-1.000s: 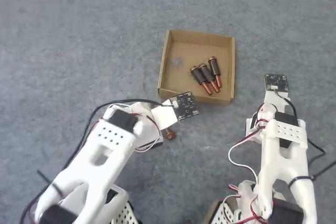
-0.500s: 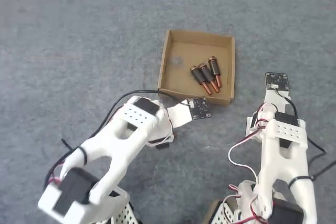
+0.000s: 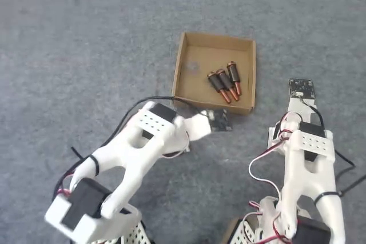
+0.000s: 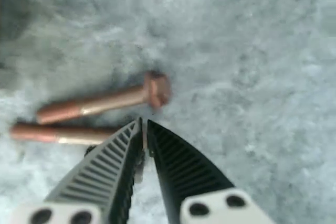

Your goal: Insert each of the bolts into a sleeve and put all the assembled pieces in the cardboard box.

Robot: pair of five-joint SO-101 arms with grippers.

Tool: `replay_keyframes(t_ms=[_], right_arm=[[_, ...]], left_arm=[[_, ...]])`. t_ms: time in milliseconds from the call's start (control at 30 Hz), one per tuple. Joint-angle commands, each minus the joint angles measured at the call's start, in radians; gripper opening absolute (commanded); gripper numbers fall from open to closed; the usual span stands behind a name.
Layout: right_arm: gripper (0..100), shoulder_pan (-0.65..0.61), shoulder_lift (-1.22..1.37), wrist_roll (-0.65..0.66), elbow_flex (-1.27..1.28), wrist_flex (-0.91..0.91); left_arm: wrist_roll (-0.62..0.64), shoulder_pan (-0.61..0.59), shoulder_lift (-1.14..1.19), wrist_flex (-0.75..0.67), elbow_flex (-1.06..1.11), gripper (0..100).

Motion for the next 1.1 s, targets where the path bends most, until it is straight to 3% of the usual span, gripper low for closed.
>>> replay_keyframes(t_ms=[0, 300, 533, 667, 867, 1067], right_arm=[[0.6, 0.007, 0.002, 0.015, -0.011, -0.015], [0.6, 0.007, 0.002, 0.015, -0.011, -0.015], [0.6, 0.007, 0.002, 0.015, -0.011, -0.015], [0.6, 0.007, 0.002, 0.015, -0.011, -0.015], [0.6, 0.007, 0.002, 0.015, -0.011, -0.031], [0.6, 0.007, 0.002, 0.015, -0.011, -0.035]], left_arm=[[-0.003, 0.072, 0.031, -0.028, -0.004, 1], [0.000, 0.083, 0.187, 0.014, -0.147, 1], [0.106, 0.087, 0.255, -0.123, -0.249, 1], [0.117, 0.112, 0.304, -0.129, -0.332, 1], [0.048, 0.157, 0.284, -0.126, -0.367, 1], [-0.023, 0.080, 0.206, -0.089, -0.372, 2]])
